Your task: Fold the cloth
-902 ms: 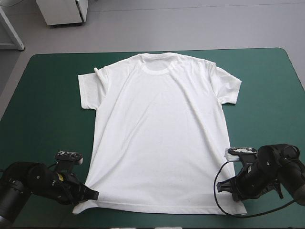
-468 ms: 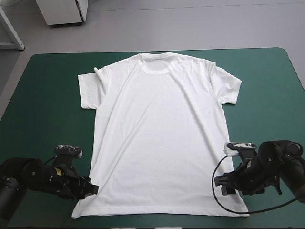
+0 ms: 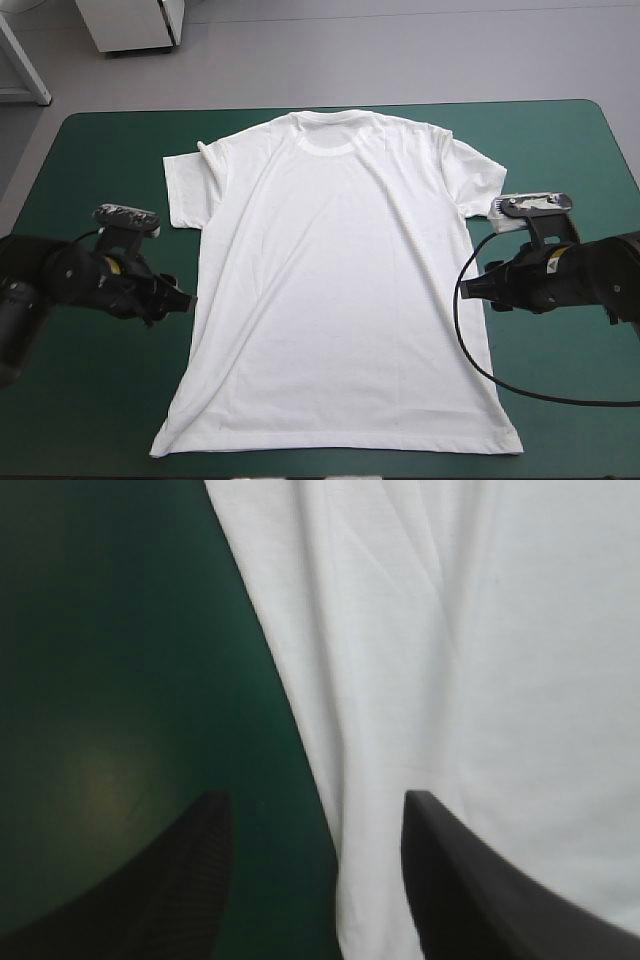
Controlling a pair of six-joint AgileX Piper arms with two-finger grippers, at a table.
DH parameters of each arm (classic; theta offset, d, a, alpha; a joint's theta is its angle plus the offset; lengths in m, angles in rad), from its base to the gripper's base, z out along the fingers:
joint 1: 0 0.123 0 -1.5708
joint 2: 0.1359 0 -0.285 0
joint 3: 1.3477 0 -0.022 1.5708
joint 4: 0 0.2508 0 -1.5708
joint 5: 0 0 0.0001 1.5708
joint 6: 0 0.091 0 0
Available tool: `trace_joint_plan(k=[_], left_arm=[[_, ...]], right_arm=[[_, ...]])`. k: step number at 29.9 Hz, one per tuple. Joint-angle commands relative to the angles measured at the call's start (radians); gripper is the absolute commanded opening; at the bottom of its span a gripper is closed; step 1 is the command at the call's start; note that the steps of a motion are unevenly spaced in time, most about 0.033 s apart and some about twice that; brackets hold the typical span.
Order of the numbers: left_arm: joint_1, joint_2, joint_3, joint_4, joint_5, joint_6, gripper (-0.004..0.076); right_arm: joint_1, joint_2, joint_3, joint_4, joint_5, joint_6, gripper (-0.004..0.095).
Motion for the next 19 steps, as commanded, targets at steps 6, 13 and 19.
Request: trace_joint_plan(k=[6, 13, 19], left_arm=[[-0.002, 0.301, -0.202, 0.072, -0.071, -0.062, 0.0388], [-0.001, 0.508, -0.327, 0.136, -0.123, -0.117, 0.0386], [-0.001, 0.649, -0.408, 0.179, -0.132, -0.122, 0.0384]], right_arm=[[-0.007, -0.015, -0.066, -0.007, -0.02, -0.01, 0.0387], [-0.007, -0.015, -0.066, -0.008, -0.02, -0.01, 0.0385], [-0.007, -0.015, -0.066, -0.008, -0.02, -0.01, 0.0385]])
